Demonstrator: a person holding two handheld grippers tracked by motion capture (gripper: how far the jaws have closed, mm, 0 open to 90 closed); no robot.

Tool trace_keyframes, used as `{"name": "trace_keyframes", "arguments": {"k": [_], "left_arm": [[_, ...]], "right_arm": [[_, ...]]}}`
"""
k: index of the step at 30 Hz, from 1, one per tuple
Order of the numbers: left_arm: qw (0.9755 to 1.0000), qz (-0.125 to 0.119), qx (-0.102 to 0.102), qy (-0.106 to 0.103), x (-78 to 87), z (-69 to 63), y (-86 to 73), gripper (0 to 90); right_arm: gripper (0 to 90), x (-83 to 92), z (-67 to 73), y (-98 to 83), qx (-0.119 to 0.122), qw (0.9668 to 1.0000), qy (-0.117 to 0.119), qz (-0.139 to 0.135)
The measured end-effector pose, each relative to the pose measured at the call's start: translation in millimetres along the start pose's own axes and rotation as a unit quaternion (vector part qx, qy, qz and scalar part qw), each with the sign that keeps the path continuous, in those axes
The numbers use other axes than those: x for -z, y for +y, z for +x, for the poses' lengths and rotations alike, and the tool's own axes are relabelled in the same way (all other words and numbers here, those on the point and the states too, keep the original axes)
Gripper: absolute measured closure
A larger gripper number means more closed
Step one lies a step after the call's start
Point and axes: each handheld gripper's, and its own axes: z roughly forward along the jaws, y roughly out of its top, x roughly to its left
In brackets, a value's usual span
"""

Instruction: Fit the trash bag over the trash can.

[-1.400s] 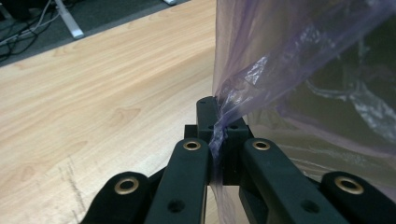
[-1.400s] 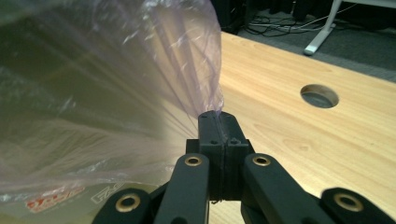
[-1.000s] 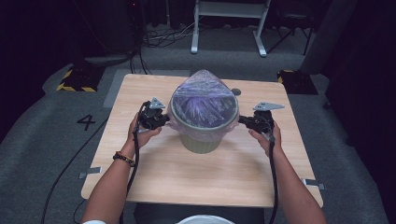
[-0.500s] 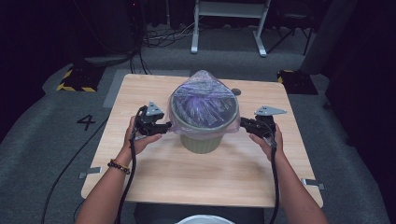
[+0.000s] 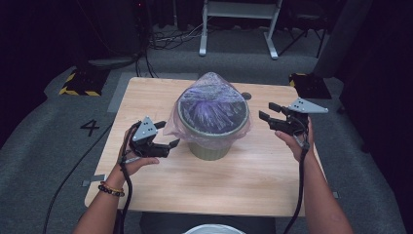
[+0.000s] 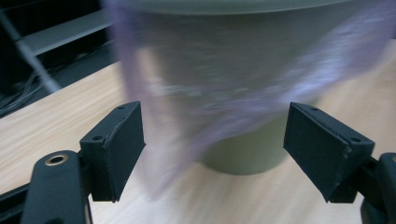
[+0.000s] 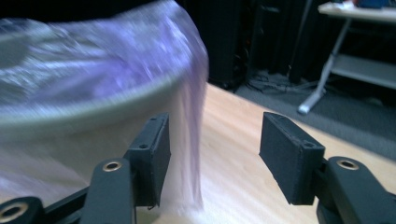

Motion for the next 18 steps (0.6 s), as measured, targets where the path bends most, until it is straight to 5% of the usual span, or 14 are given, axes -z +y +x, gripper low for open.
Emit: {"name": "trace_keyframes", "arguments": {"k": [3, 7, 12, 18], "left_arm": [[0.9997, 0.006, -0.025, 0.000, -8.2, -12.0, 3.4, 19.7], [0.9997, 0.001, -0.020, -0.012, -20.2, -13.2, 7.8, 25.2], [0.9996, 0.011, -0.022, -0.011, -31.7, -7.8, 7.2, 53.4], [0.9991, 0.022, -0.034, -0.011, -35.9, -4.9, 6.1, 87.7]], "right_arm": [[40.1, -6.8, 6.2, 17.7, 0.033, 0.9993, 0.018, 0.003], [36.9, -24.4, 13.7, 38.2, 0.068, 0.9966, 0.047, 0.007], [34.4, -49.3, 24.9, 53.8, 0.118, 0.9890, 0.082, 0.036], [47.8, -78.0, 31.6, 67.6, 0.164, 0.9810, 0.066, 0.081]]}}
